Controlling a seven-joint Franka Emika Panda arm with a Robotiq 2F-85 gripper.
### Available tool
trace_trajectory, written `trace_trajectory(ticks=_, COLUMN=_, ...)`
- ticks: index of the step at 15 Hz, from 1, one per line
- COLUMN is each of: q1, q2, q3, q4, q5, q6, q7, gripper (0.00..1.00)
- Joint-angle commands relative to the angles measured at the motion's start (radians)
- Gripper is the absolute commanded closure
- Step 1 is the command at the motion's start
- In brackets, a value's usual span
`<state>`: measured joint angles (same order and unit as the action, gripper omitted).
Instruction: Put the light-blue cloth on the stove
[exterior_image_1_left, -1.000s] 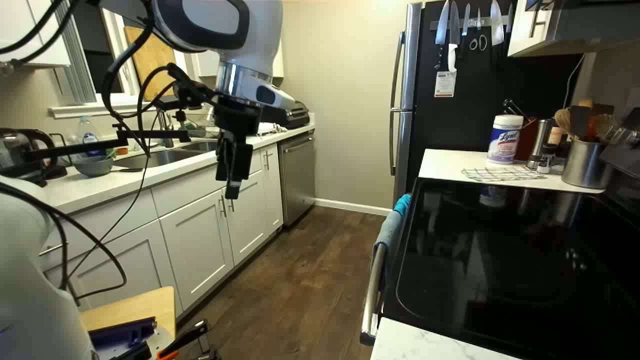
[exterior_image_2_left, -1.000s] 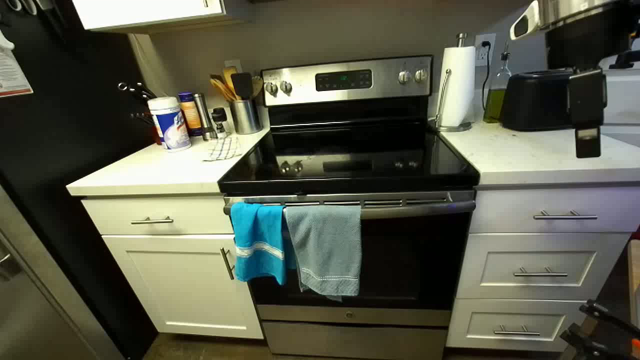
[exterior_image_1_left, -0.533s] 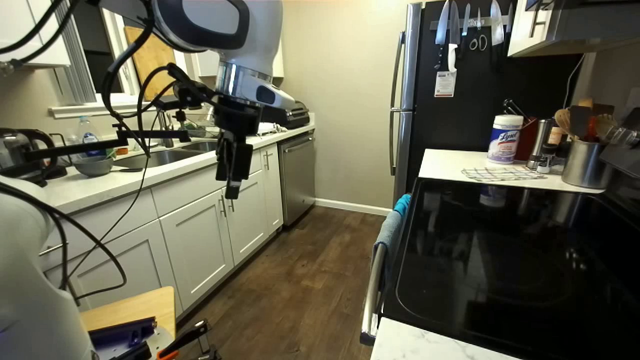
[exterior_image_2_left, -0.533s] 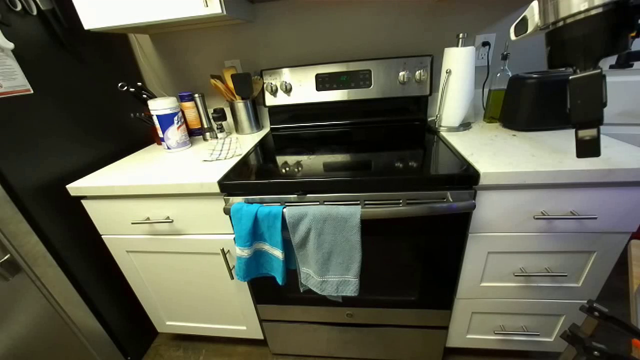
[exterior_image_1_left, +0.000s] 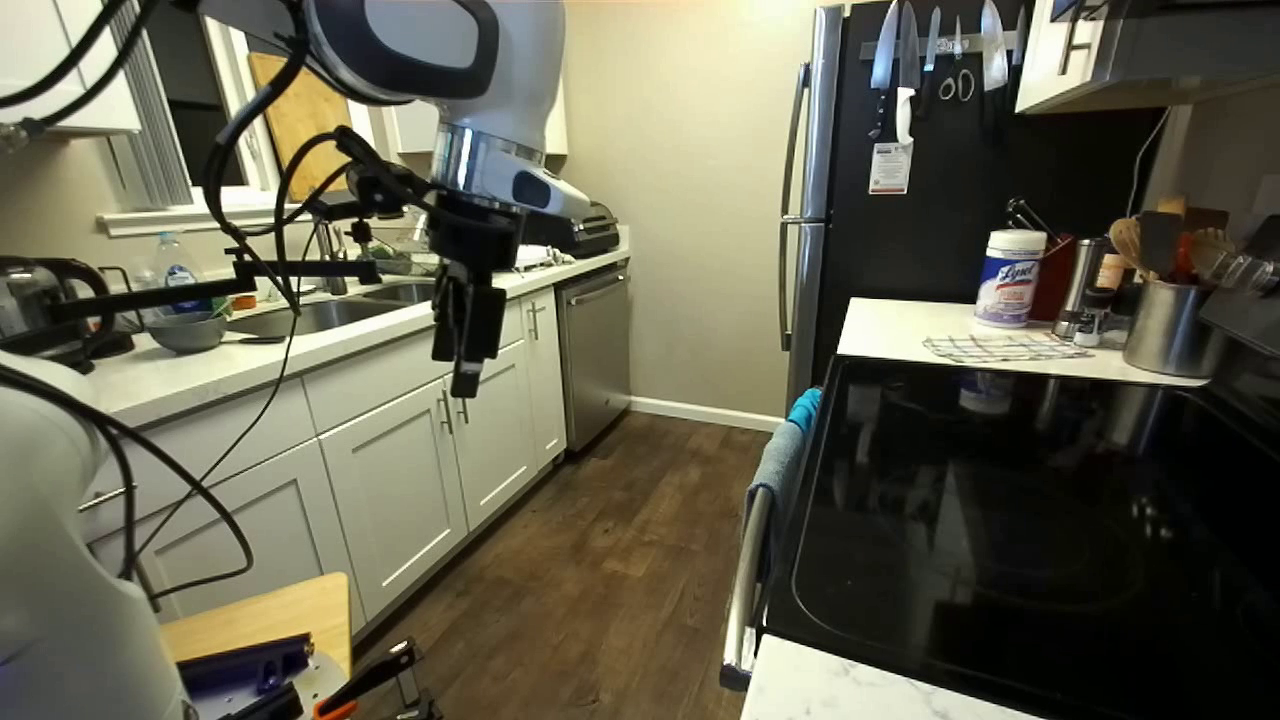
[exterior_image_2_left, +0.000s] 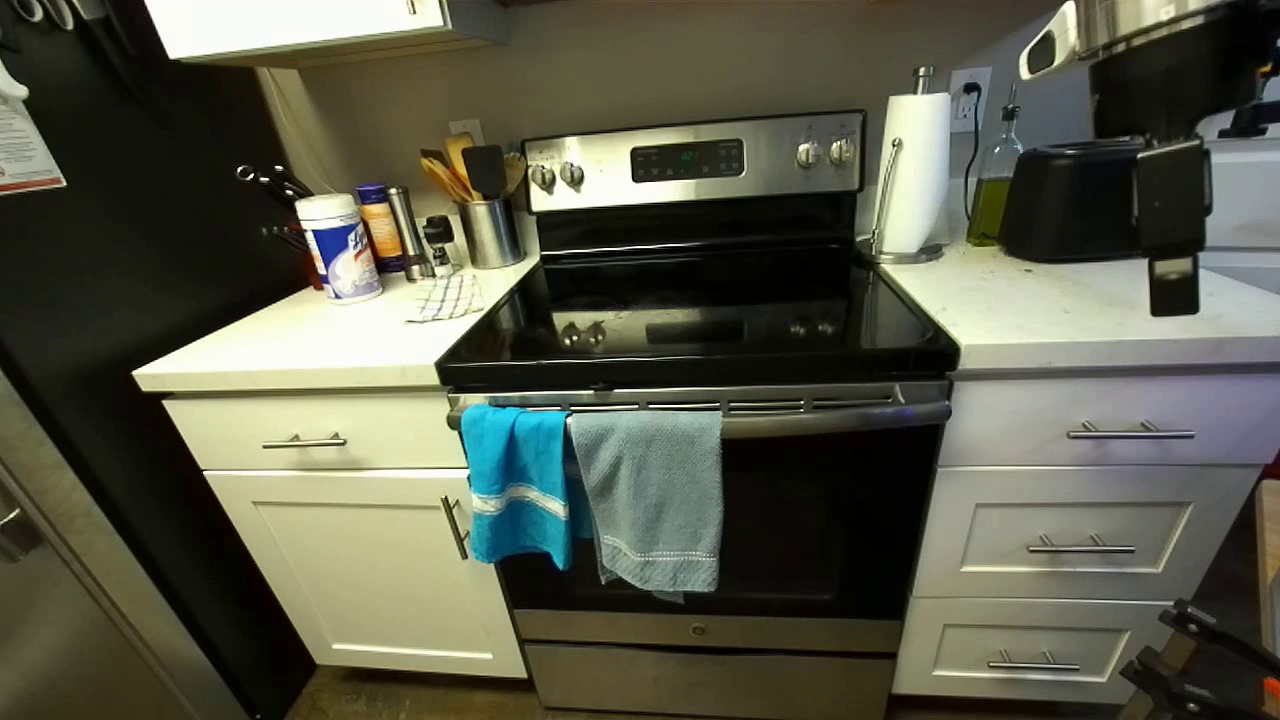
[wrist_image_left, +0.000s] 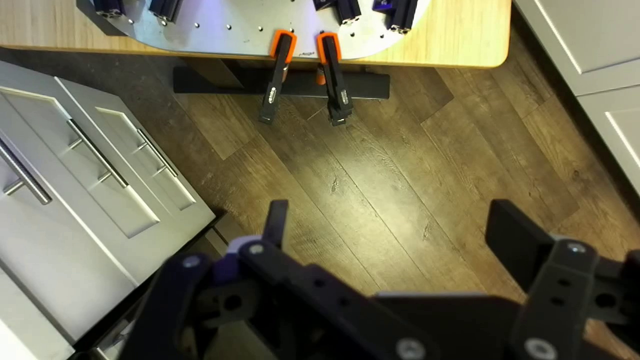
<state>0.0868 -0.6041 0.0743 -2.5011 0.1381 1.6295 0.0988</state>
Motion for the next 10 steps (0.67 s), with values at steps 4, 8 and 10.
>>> trace_trajectory(ticks=4, q1=0.003, q2=0.157, q3=0.051, q4=0.105, q5=-0.044, q6=0.110, q7=-0.019, gripper=0.00)
trace_trajectory(ticks=8, q1=-0.001, q2=0.326, q3=0.069, q4=0.221, q5=-0.179, q6=0.236, q7=-0.064, gripper=0.00)
trace_trajectory(ticks=10, q1=0.000, q2=0.415, q3=0.069, q4=0.288, q5=-0.257, q6=0.280, q7=-0.090, gripper=0.00)
